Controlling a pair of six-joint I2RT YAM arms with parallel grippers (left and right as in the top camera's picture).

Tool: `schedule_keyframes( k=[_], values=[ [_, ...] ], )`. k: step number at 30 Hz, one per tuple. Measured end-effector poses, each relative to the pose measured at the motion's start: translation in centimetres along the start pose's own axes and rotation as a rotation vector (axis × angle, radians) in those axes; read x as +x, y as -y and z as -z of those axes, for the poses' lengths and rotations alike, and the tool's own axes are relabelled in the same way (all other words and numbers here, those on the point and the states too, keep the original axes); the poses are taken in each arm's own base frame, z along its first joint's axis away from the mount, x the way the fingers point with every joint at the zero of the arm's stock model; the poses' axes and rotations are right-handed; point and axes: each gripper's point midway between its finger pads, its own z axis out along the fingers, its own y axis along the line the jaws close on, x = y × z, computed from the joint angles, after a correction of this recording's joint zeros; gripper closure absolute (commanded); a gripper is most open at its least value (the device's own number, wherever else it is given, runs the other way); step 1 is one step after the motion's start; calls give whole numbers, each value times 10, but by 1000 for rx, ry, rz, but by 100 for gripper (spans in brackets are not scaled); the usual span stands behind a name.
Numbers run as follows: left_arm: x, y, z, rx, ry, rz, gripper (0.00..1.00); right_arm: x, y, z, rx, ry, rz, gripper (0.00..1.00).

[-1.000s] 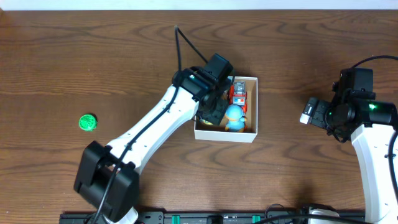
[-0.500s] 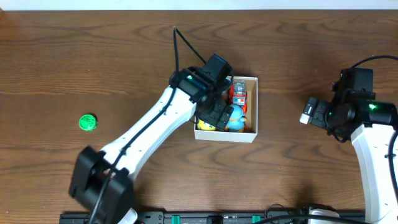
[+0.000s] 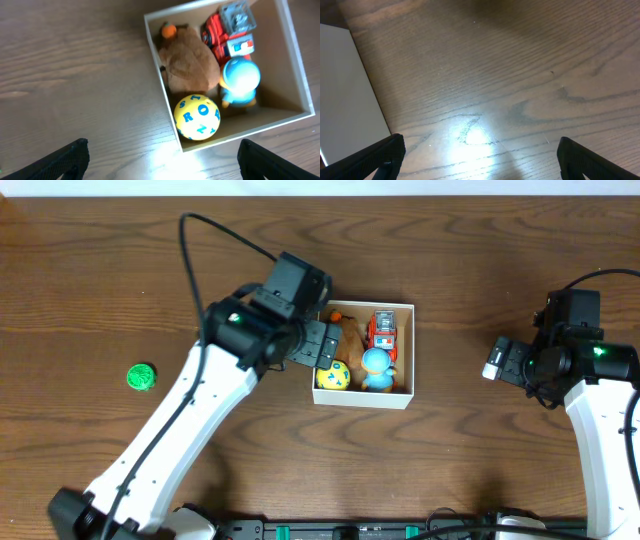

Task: Pack container
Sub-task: 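Carry the yellow ball into the box and open the left gripper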

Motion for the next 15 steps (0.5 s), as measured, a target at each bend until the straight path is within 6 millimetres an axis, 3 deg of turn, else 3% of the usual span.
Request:
schedule_keyframes(
  k=[3, 6, 7, 15],
  values=[
    [6, 7, -19, -3, -56, -17, 18, 0, 0, 0, 0, 0, 2, 1],
    [13, 17, -38, -5, -114, -44, 60, 0, 0, 0, 0, 0, 2, 1],
    [16, 20, -44, -6, -133, -51, 68, 0, 0, 0, 0, 0, 2, 1],
    [39, 34, -89, -26, -270, -106, 70, 0, 0, 0, 0, 0, 2, 1]
  ],
)
